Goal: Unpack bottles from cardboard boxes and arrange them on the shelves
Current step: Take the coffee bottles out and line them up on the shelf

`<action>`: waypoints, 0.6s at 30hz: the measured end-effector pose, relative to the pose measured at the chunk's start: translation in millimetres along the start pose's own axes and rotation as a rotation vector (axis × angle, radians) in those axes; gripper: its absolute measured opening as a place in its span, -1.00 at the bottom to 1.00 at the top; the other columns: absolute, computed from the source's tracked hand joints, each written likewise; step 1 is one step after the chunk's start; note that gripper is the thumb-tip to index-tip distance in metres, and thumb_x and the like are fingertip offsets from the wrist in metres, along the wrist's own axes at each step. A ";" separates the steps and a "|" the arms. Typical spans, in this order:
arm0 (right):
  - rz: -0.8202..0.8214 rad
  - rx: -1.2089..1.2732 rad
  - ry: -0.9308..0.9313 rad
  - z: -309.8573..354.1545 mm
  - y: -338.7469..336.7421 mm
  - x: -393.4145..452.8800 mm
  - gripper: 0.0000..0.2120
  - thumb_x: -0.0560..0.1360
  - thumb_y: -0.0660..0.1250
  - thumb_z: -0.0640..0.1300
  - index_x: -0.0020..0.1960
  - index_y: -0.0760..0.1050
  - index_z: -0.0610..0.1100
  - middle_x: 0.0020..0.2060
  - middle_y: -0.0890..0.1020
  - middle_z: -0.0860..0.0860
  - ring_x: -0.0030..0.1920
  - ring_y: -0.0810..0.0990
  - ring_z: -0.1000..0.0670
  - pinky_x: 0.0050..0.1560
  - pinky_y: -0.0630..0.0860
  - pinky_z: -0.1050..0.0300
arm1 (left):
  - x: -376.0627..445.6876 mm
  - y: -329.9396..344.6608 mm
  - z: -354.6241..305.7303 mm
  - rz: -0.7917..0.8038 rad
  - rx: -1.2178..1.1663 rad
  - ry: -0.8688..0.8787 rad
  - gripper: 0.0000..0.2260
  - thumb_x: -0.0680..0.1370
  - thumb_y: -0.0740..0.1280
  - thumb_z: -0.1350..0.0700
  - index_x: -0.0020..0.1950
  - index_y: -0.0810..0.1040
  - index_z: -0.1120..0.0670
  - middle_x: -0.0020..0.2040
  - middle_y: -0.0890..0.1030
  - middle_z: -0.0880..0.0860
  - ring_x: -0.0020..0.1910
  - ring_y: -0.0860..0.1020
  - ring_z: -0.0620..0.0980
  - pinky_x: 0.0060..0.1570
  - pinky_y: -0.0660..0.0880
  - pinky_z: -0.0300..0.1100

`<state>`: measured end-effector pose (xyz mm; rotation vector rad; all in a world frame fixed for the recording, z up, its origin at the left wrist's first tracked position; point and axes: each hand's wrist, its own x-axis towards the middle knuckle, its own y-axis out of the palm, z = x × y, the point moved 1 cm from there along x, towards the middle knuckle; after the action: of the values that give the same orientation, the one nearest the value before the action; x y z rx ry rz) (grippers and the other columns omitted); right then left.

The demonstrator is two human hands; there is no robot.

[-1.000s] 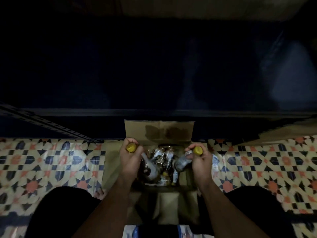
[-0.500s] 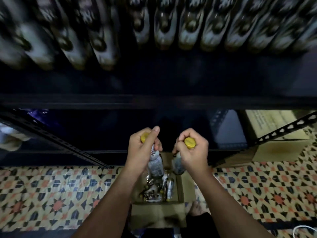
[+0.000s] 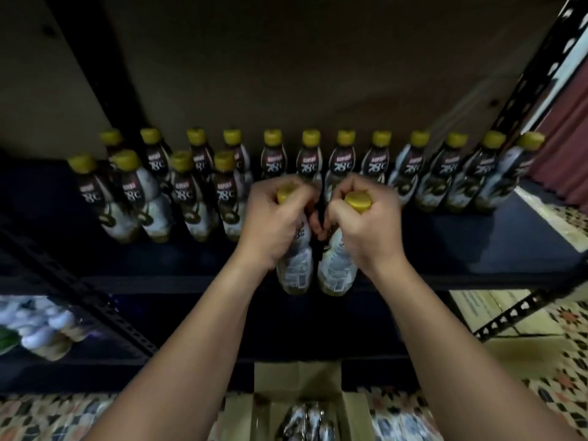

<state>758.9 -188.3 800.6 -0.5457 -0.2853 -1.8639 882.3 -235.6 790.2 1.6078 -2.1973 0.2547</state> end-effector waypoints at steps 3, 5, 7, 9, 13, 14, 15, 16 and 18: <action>0.027 -0.001 0.030 -11.9 2.2 17.5 -0.93 0.33 0.30 -0.33 -0.32 0.45 -0.31 -0.52 0.54 -0.11 -0.49 0.54 -0.03 -0.44 0.47 0.11 | 17.2 1.0 10.3 0.022 0.023 0.025 -0.72 0.53 0.29 0.26 -0.38 0.51 0.26 -0.48 0.54 0.23 -0.48 0.52 0.17 -0.36 0.49 -0.08; 0.032 0.003 0.053 -22.1 2.0 24.2 -0.91 0.38 0.30 -0.34 -0.30 0.45 -0.29 -0.51 0.55 -0.10 -0.48 0.55 -0.09 -0.43 0.50 0.06 | 25.0 -0.6 20.1 0.024 0.039 0.021 -0.74 0.54 0.29 0.28 -0.36 0.51 0.29 -0.46 0.53 0.27 -0.47 0.52 0.14 -0.34 0.47 -0.13; 0.019 0.001 0.057 -30.6 1.3 30.4 -0.87 0.42 0.30 -0.41 -0.28 0.45 -0.31 -0.50 0.55 -0.11 -0.47 0.56 -0.10 -0.40 0.51 0.08 | 33.1 -3.7 29.6 0.032 0.044 0.016 -0.72 0.58 0.30 0.30 -0.34 0.50 0.32 -0.44 0.53 0.29 -0.44 0.52 0.18 -0.28 0.47 -0.09; 0.013 -0.020 0.046 -36.3 1.9 37.4 -0.81 0.44 0.28 -0.46 -0.30 0.42 -0.27 -0.51 0.55 -0.05 -0.47 0.56 -0.04 -0.39 0.49 0.13 | 40.6 -5.7 35.3 0.049 0.041 0.017 -0.72 0.60 0.29 0.31 -0.32 0.51 0.34 -0.43 0.54 0.29 -0.41 0.53 0.22 -0.24 0.48 -0.03; -0.022 -0.085 0.019 -46.7 4.3 52.0 -0.73 0.45 0.30 -0.43 -0.33 0.37 -0.16 -0.52 0.49 0.13 -0.47 0.45 0.18 -0.37 0.38 0.26 | 52.2 -2.9 37.7 0.039 0.027 0.015 -0.70 0.58 0.26 0.32 -0.36 0.53 0.21 -0.42 0.54 0.26 -0.38 0.53 0.20 -0.22 0.48 0.01; -0.031 -0.094 0.014 -49.3 5.0 54.9 -0.74 0.45 0.31 -0.41 -0.32 0.37 -0.16 -0.52 0.48 0.14 -0.46 0.44 0.17 -0.37 0.38 0.25 | 55.0 -2.5 38.6 0.027 0.028 0.017 -0.69 0.58 0.26 0.32 -0.37 0.53 0.19 -0.43 0.54 0.26 -0.38 0.53 0.20 -0.22 0.48 0.01; -0.041 -0.099 0.008 -51.2 5.2 58.5 -0.74 0.45 0.31 -0.40 -0.32 0.37 -0.16 -0.52 0.47 0.14 -0.46 0.44 0.16 -0.37 0.38 0.23 | 58.3 -2.1 38.8 0.021 0.033 0.022 -0.68 0.58 0.26 0.32 -0.38 0.52 0.20 -0.43 0.54 0.26 -0.38 0.53 0.19 -0.23 0.48 0.00; -0.049 -0.102 0.008 -53.4 6.0 61.1 -0.74 0.45 0.31 -0.39 -0.32 0.36 -0.15 -0.52 0.47 0.14 -0.46 0.44 0.16 -0.37 0.38 0.23 | 60.6 -2.2 39.8 0.019 0.042 0.026 -0.68 0.58 0.25 0.33 -0.38 0.52 0.22 -0.43 0.54 0.26 -0.39 0.53 0.19 -0.23 0.49 -0.02; -0.064 -0.103 0.011 -55.5 7.2 65.3 -0.70 0.45 0.32 -0.41 -0.33 0.34 -0.13 -0.53 0.45 0.14 -0.47 0.41 0.18 -0.39 0.36 0.26 | 64.6 -2.5 41.5 0.013 0.057 0.029 -0.67 0.58 0.23 0.35 -0.39 0.51 0.23 -0.44 0.54 0.26 -0.40 0.53 0.17 -0.25 0.49 -0.05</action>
<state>734.8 -269.3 784.8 -0.6022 -0.2019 -1.9512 859.4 -308.2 779.9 1.6095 -2.1978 0.3459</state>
